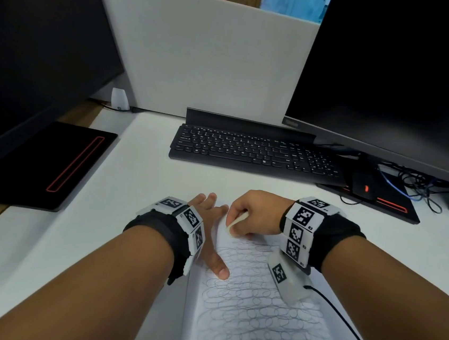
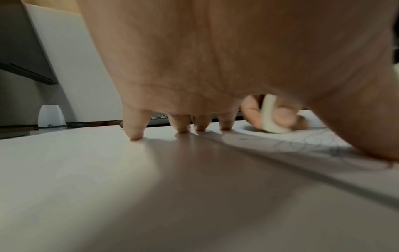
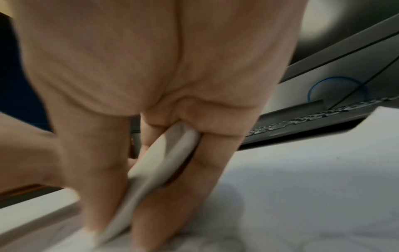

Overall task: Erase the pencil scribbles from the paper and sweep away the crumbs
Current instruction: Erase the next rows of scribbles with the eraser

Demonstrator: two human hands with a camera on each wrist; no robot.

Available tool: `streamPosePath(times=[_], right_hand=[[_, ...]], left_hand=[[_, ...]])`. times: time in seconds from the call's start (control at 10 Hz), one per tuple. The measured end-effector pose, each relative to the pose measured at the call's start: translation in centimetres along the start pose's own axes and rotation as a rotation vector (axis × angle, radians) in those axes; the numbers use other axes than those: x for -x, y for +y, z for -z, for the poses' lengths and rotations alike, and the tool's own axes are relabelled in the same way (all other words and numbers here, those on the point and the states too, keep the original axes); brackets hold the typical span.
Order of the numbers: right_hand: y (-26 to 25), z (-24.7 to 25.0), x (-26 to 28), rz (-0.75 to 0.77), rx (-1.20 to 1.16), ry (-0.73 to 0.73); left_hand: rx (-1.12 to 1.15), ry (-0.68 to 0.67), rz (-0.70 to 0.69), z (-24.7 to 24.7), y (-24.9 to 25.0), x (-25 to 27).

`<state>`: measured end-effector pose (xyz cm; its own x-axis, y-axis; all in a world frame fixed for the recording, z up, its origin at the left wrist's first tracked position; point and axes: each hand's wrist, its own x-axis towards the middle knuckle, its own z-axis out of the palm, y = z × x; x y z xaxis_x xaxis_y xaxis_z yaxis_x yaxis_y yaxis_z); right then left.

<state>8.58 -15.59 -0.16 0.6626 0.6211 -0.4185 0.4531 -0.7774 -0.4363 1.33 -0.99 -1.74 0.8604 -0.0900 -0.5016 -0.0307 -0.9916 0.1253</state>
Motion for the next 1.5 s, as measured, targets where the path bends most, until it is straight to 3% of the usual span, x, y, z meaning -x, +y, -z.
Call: streamPosePath(times=[0.1, 0.2, 0.3, 0.5, 0.6, 0.7, 0.8, 0.9, 1.0, 1.1, 1.2, 1.4, 1.5], right_hand=[[-0.3, -0.1, 0.2, 0.005, 0.001, -0.088], [0.0, 0.0, -0.1, 0.003, 0.042, 0.062], [-0.2, 0.0, 0.4, -0.008, -0.004, -0.073], [0.5, -0.1, 0.2, -0.015, -0.009, 0.054], [0.3, -0.2, 0.6, -0.013, -0.026, -0.080], [0.8, -0.1, 0.4, -0.007, -0.003, 0.066], [0.7, -0.1, 0.6, -0.006, -0.027, -0.031], [0.9, 0.0, 0.6, -0.007, -0.037, -0.032], [1.1, 0.1, 0.5, -0.018, -0.018, 0.076], [0.8, -0.1, 0.8, -0.003, -0.036, -0.061], [1.2, 0.0, 0.5, 0.003, -0.024, 0.054], [1.1, 0.0, 0.5, -0.002, -0.053, -0.038], [1.5, 0.2, 0.4, -0.021, -0.057, 0.070]], left_hand=[[-0.018, 0.001, 0.008, -0.1, 0.0, -0.2], [-0.012, 0.005, 0.009, -0.2, -0.1, -0.3], [-0.020, 0.004, 0.014, -0.1, 0.0, -0.1], [-0.021, 0.002, 0.015, -0.1, 0.1, -0.2], [-0.038, 0.002, 0.017, -0.2, 0.0, -0.2], [-0.034, 0.000, 0.016, -0.3, -0.1, -0.3], [-0.035, 0.001, 0.021, -0.2, 0.0, -0.2], [-0.043, 0.004, 0.018, -0.2, 0.0, -0.3], [-0.041, 0.001, 0.018, -0.3, -0.1, -0.4], [-0.043, 0.004, 0.021, -0.3, -0.1, -0.4], [-0.056, 0.020, 0.019, -0.4, 0.1, -0.2], [-0.046, 0.019, 0.015, -0.3, 0.0, -0.2], [-0.039, 0.014, 0.013, -0.2, 0.0, -0.1]])
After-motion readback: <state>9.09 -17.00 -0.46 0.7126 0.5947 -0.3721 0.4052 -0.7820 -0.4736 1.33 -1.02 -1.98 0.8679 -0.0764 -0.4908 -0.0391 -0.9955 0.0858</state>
